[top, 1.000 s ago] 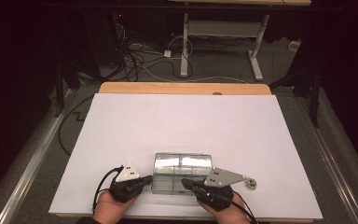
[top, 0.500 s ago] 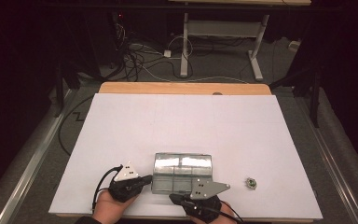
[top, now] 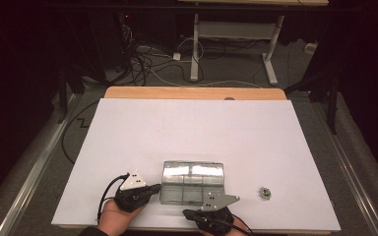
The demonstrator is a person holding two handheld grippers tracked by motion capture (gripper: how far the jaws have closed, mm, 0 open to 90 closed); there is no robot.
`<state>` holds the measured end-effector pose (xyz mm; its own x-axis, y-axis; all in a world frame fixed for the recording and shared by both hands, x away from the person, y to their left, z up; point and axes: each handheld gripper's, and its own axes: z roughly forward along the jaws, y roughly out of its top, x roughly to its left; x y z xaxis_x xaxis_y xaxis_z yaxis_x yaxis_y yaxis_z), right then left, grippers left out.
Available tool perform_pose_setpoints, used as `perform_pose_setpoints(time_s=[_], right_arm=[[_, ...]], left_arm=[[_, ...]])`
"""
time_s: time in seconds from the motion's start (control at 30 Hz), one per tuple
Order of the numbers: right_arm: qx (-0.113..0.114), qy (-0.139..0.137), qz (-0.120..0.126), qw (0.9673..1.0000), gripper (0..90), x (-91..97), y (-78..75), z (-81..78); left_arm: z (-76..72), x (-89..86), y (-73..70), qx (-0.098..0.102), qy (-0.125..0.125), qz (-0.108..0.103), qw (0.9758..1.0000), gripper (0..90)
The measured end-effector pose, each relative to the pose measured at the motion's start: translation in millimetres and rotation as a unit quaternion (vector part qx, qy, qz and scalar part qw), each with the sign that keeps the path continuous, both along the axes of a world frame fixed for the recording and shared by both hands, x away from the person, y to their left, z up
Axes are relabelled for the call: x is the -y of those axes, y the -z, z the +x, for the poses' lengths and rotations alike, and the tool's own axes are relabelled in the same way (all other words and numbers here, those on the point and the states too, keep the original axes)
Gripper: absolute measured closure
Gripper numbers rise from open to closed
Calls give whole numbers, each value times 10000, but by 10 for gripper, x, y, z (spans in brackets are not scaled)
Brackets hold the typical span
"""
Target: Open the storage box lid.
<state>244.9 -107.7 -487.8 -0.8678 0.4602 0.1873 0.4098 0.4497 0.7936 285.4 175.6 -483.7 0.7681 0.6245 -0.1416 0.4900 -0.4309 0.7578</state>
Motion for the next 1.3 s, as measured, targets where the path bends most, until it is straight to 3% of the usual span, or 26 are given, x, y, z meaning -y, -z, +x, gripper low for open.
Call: perform_pose_setpoints(time_s=[0.33, 1.3], right_arm=[[-107, 271, 114, 9995, 900, 127, 17, 55], [-46, 245, 462, 9986, 900, 187, -22, 52]], left_arm=[[13, -21, 3, -69, 59, -85, 9999, 874], [-5, -11, 5, -48, 36, -51, 10000, 874]])
